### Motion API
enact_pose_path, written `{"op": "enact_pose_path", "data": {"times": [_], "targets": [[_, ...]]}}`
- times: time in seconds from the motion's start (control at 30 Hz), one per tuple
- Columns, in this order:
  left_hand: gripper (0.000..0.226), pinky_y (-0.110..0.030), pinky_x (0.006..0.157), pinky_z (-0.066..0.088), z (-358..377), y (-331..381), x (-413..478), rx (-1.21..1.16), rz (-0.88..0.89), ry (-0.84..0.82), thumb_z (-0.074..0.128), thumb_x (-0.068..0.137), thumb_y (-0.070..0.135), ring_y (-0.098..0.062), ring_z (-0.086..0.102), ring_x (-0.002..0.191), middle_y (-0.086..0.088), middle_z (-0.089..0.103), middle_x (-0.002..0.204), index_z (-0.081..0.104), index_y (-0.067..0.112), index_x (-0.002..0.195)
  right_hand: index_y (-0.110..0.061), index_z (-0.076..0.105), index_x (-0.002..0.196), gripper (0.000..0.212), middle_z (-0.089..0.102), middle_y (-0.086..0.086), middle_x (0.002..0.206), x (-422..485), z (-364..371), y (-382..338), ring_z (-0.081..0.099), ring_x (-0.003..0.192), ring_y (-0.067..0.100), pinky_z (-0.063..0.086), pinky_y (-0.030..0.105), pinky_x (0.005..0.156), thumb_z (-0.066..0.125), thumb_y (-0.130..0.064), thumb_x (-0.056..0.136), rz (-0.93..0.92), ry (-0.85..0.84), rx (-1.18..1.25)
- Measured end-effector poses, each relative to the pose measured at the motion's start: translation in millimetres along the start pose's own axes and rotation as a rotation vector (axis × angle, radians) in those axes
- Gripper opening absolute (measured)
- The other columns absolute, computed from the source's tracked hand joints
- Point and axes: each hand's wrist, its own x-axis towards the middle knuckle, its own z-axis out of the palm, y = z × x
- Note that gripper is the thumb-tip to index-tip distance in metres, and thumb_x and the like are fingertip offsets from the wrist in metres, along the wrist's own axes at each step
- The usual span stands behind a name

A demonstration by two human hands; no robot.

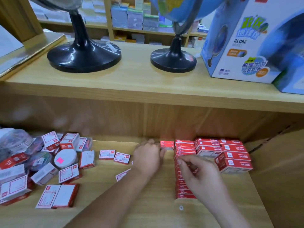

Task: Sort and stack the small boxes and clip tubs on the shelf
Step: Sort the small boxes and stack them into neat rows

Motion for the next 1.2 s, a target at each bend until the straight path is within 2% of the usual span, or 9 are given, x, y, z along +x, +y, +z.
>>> {"op": "enact_pose_path", "data": {"times": [0.17, 0.3, 0.43, 0.53, 0.63, 0.77, 0.97, 1.1, 1.2], "targets": [[0.035, -0.035, 0.086, 0.045, -16.1, 1.5, -1.1, -0.064, 0.004, -0.043, 0.053, 0.096, 0.049, -0.027, 0.062, 0.105, -0.003, 0.063, 0.104, 0.07, 0.021, 0.107, -0.031, 0.07, 0.086, 0.004, 0.068, -0.015, 0.073, -2.5, 8.4, -12.1, 0.063, 0.064, 0.008, 0.052, 0.033, 0.063, 0.069, -0.028, 0.085, 0.0, -0.005, 0.002], [0.016, -0.037, 0.074, 0.054, -38.9, -53.1, -38.1, -0.33, -0.072, 0.139, 0.065, 0.089, 0.026, -0.025, 0.065, 0.091, 0.0, 0.064, 0.094, 0.073, 0.019, 0.102, -0.029, 0.072, 0.09, 0.008, 0.066, -0.014, 0.075, -7.8, 36.6, -17.4, 0.062, 0.065, 0.008, 0.052, 0.03, 0.063, 0.068, -0.025, 0.084, 0.038, -0.135, 0.023], [0.014, -0.029, 0.068, 0.052, -46.2, -110.4, -98.7, -0.328, -0.068, 0.093, 0.065, 0.086, 0.041, -0.015, 0.066, 0.084, 0.015, 0.056, 0.082, 0.071, 0.03, 0.092, -0.024, 0.065, 0.122, 0.036, 0.057, -0.008, 0.107, -4.0, 79.0, -17.8, 0.064, 0.096, 0.016, 0.054, 0.035, 0.087, 0.06, -0.025, 0.086, 0.08, -0.257, -0.087], [0.036, -0.025, 0.076, 0.053, -36.0, -116.4, -125.6, -0.391, -0.063, 0.026, 0.066, 0.083, 0.056, -0.006, 0.062, 0.091, 0.016, 0.055, 0.097, 0.071, 0.033, 0.11, -0.026, 0.056, 0.128, 0.038, 0.048, -0.001, 0.122, 9.9, 102.3, -28.3, 0.056, 0.114, 0.024, 0.049, 0.037, 0.094, 0.057, -0.04, 0.093, 0.171, -0.374, -0.234], [0.041, -0.028, 0.076, 0.054, -32.0, -116.7, -130.2, -0.46, -0.064, 0.051, 0.067, 0.084, 0.054, -0.004, 0.061, 0.091, 0.015, 0.054, 0.1, 0.07, 0.032, 0.119, -0.026, 0.058, 0.102, 0.028, 0.042, -0.003, 0.107, 14.9, 115.4, -36.0, 0.059, 0.1, 0.025, 0.05, 0.037, 0.083, 0.055, -0.051, 0.092, 0.189, -0.43, -0.296], [0.031, -0.029, 0.076, 0.054, -34.6, -120.0, -131.6, -0.534, -0.078, 0.064, 0.069, 0.085, 0.052, 0.001, 0.058, 0.09, 0.017, 0.053, 0.097, 0.074, 0.037, 0.111, -0.034, 0.067, 0.106, 0.023, 0.041, -0.01, 0.097, 2.7, 119.8, -35.0, 0.059, 0.095, 0.017, 0.049, 0.032, 0.075, 0.059, -0.05, 0.091, 0.135, -0.357, -0.265], [0.028, -0.029, 0.078, 0.053, -35.2, -122.7, -135.9, -0.597, -0.127, 0.049, 0.077, 0.077, 0.044, 0.0, 0.058, 0.091, 0.022, 0.063, 0.092, 0.069, 0.034, 0.101, -0.035, 0.059, 0.1, 0.016, 0.063, -0.016, 0.093, -7.4, 115.3, -33.5, 0.062, 0.086, 0.007, 0.054, 0.038, 0.074, 0.068, -0.038, 0.088, 0.124, -0.259, -0.099], [0.029, -0.016, 0.075, 0.049, -36.5, -121.7, -139.3, -0.676, -0.197, 0.015, 0.086, 0.073, 0.033, -0.007, 0.061, 0.087, 0.024, 0.063, 0.09, 0.071, 0.038, 0.097, -0.033, 0.066, 0.11, 0.022, 0.057, -0.013, 0.1, -3.2, 102.7, -35.6, 0.061, 0.088, 0.005, 0.046, 0.017, 0.081, 0.066, -0.02, 0.092, 0.045, -0.189, -0.044], [0.031, -0.016, 0.075, 0.047, -34.5, -122.3, -137.6, -0.73, -0.234, 0.014, 0.089, 0.07, 0.03, -0.009, 0.06, 0.086, 0.024, 0.063, 0.094, 0.072, 0.04, 0.094, -0.031, 0.066, 0.112, 0.03, 0.056, -0.013, 0.092, 5.0, 90.5, -40.2, 0.056, 0.076, -0.001, 0.037, 0.004, 0.07, 0.076, -0.019, 0.086, 0.054, -0.204, -0.045]]}}
